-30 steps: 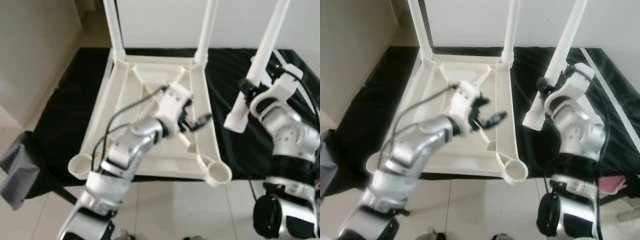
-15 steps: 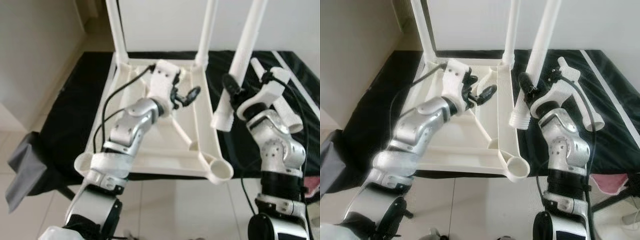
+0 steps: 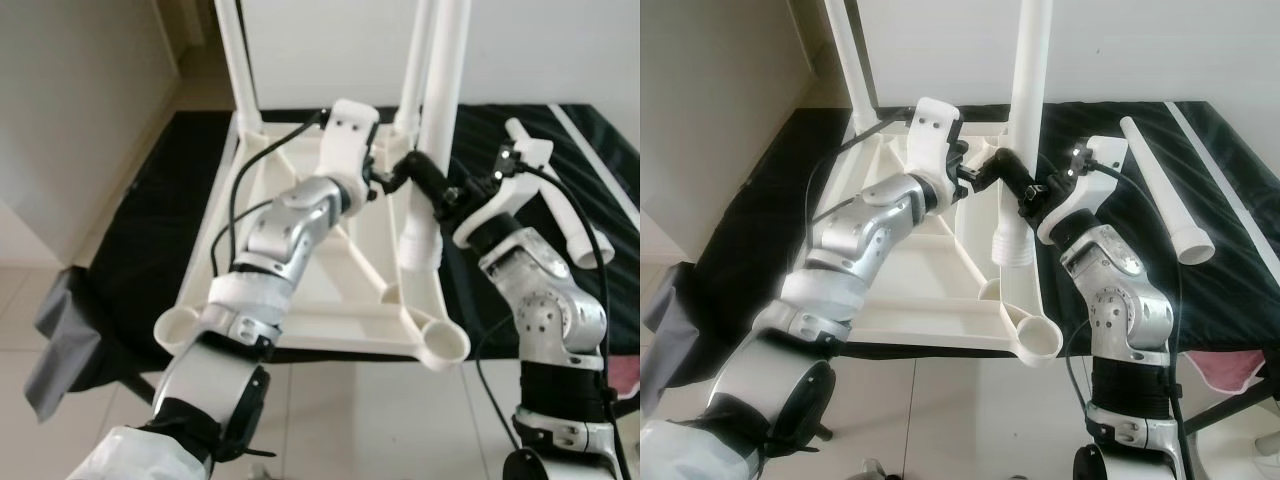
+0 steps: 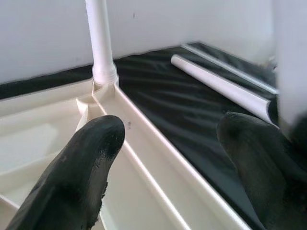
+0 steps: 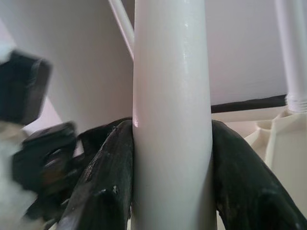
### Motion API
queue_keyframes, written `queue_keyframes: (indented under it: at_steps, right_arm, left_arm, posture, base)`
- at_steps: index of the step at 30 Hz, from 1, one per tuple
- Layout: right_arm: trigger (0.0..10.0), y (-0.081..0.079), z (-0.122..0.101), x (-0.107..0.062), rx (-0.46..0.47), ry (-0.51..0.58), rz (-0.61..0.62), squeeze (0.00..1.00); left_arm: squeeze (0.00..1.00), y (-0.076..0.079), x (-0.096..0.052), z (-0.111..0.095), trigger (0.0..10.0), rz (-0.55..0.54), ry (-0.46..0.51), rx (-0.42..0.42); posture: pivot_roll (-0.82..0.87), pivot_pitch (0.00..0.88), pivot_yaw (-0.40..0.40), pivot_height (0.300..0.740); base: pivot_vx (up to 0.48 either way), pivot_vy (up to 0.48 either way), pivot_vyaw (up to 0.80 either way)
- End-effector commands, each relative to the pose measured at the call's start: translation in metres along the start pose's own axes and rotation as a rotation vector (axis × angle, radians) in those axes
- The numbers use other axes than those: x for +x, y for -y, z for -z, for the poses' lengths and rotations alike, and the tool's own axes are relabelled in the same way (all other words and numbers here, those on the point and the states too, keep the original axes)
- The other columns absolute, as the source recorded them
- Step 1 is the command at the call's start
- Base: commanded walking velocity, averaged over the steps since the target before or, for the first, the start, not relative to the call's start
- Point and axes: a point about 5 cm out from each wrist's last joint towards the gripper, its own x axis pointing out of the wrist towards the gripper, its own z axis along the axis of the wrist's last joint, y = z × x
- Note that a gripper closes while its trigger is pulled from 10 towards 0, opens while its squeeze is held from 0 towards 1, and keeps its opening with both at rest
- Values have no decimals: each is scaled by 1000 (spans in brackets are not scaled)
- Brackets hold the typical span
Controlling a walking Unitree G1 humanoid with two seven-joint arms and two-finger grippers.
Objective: Building children table
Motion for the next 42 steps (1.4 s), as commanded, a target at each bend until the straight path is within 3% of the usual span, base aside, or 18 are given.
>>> queue_keyframes:
  at_steps: [1,10,13,21,24,30,42]
  right_arm:
    - [10000,-12,6,2,12,-27,-75,0]
    - [10000,-20,18,1,27,-60,-106,0]
    - [10000,-21,22,-1,31,-74,-106,0]
    - [10000,-22,35,-6,46,-116,-77,0]
    - [10000,-22,37,-7,43,-119,-71,0]
    - [10000,-24,43,-5,47,-130,-64,0]
    - [10000,-27,45,0,53,-122,-65,0]
  left_arm:
    - [0,8,3,-12,10000,121,37,36]
    - [0,3,5,-23,10000,184,44,23]
    - [0,2,4,-26,10000,207,51,-57]
    - [0,4,4,-34,10000,279,34,-134]
    - [0,5,5,-34,10000,277,-8,-82]
    - [0,18,7,-46,10000,326,32,-87]
    - [0,29,6,-56,10000,370,53,-70]
  posture:
    - [-96,0,18,740]
    - [-89,0,22,740]
    - [-88,0,23,740]
    - [-85,0,28,740]
    - [-84,0,29,740]
    - [-82,0,29,740]
    - [-78,0,30,740]
  base:
    - [0,0,0]
    - [0,0,0]
    - [0,0,0]
    - [0,0,0]
    - [0,0,0]
    - [0,0,0]
    - [0,0,0]
